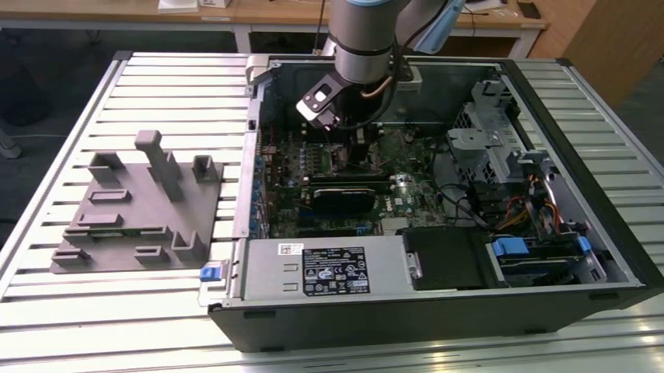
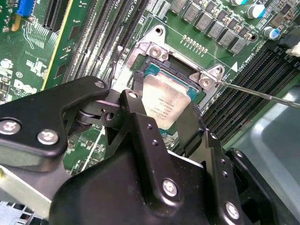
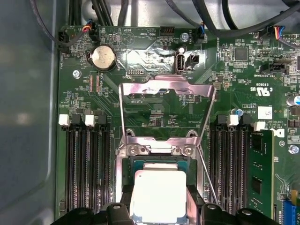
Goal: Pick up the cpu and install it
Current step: 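Place the cpu into insertion slot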
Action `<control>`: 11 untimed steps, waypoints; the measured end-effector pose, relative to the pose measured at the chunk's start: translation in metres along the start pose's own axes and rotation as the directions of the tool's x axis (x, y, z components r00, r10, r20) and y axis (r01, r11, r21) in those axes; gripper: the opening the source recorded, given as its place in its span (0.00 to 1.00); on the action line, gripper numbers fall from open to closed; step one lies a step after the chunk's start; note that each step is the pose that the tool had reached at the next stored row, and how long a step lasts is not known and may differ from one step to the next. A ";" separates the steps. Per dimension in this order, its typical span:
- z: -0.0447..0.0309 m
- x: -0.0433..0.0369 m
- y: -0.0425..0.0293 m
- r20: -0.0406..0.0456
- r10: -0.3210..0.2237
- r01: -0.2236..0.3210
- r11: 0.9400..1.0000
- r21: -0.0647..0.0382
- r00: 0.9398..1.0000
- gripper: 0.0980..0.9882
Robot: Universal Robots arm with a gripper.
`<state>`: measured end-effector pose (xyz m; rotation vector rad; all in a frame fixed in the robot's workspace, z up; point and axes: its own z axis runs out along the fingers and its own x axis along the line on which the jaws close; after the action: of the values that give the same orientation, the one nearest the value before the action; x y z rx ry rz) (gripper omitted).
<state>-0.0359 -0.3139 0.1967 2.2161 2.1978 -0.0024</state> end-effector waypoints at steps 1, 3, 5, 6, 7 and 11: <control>0.0006 0.0000 0.0000 -0.001 0.000 0.000 1.000 0.000 1.000 0.48; 0.0014 -0.0001 0.0000 -0.001 0.000 0.000 1.000 0.000 1.000 0.48; 0.0015 -0.0001 0.0000 -0.001 0.000 0.000 1.000 0.000 1.000 0.48; 0.0016 0.0000 0.0000 -0.001 0.000 0.000 1.000 0.000 1.000 0.48; 0.0017 0.0000 0.0000 -0.001 0.000 0.000 1.000 0.000 1.000 0.48; 0.0021 0.0001 0.0000 -0.002 0.000 0.000 1.000 0.000 1.000 0.48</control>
<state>-0.0358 -0.3138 0.1946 2.2171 2.1984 -0.0001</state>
